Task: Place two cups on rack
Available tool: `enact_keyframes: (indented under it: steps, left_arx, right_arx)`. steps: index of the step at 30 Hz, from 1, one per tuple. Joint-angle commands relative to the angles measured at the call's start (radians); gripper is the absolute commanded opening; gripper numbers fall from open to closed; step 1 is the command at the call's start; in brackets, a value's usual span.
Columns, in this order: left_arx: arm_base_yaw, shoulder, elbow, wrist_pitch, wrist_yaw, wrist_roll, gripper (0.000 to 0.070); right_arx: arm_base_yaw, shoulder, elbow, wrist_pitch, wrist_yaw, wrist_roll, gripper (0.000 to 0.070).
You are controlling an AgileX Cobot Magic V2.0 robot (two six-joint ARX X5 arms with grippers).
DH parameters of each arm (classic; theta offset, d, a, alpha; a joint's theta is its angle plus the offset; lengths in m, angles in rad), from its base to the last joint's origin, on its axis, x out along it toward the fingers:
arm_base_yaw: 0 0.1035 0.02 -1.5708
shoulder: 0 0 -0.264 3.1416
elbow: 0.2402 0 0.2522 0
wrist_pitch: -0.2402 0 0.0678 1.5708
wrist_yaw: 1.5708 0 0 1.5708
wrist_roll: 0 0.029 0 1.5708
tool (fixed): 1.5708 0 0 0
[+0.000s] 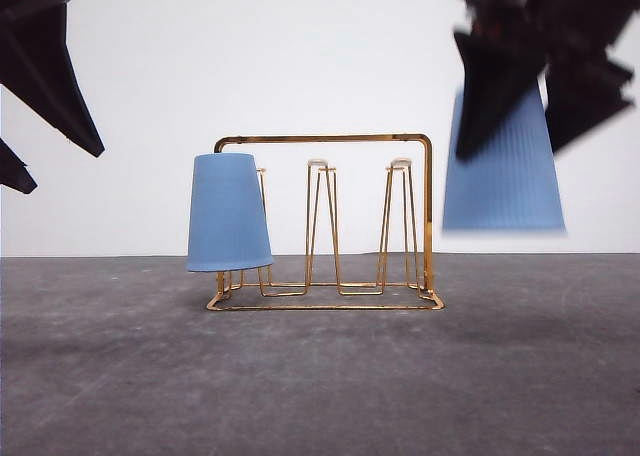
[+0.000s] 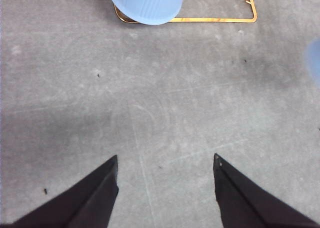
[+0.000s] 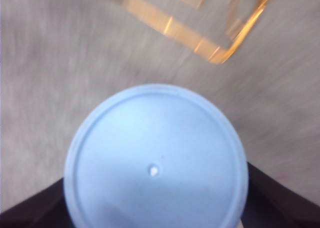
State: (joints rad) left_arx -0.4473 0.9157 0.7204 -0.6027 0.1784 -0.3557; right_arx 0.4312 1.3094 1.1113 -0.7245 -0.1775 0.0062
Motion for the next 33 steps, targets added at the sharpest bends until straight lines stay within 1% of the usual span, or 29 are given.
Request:
enact_keyframes:
  steps: [1, 6, 10, 14, 18, 29, 30, 31, 33]
  left_arx:
    - [-0.003, 0.007, 0.013, 0.01, -0.012, 0.004, 0.0352]
    - [-0.003, 0.007, 0.013, 0.022, -0.018, 0.003, 0.0352]
    - [-0.003, 0.007, 0.013, 0.024, -0.025, 0.003, 0.0352]
    - [-0.003, 0.007, 0.013, 0.028, -0.026, 0.003, 0.0352]
    - [-0.003, 0.007, 0.013, 0.028, -0.029, 0.002, 0.0352]
    - [-0.004, 0.007, 0.013, 0.028, -0.029, 0.002, 0.0352]
    - [-0.004, 0.007, 0.013, 0.027, -0.029, 0.002, 0.0352]
    - [-0.004, 0.007, 0.013, 0.027, -0.028, 0.002, 0.0352]
    - [-0.004, 0.007, 0.013, 0.027, -0.028, 0.002, 0.0353]
  right_arx:
    - [0.007, 0.011, 0.06, 0.006, 0.003, 0.019, 0.0319]
    - [0.005, 0.052, 0.19, 0.026, 0.006, 0.02, 0.0319]
    - [0.005, 0.108, 0.261, 0.086, 0.024, 0.019, 0.0319]
    - [0.005, 0.173, 0.274, 0.164, 0.021, 0.02, 0.032]
    - [0.005, 0.254, 0.274, 0.205, 0.022, 0.02, 0.032]
    - [0.005, 0.454, 0.274, 0.223, 0.022, 0.016, 0.0346]
    - [0.005, 0.463, 0.274, 0.223, 0.022, 0.016, 0.0353]
    - [0.005, 0.472, 0.274, 0.223, 0.022, 0.016, 0.0377]
    - [0.005, 0.483, 0.274, 0.222, 0.022, 0.017, 0.0449]
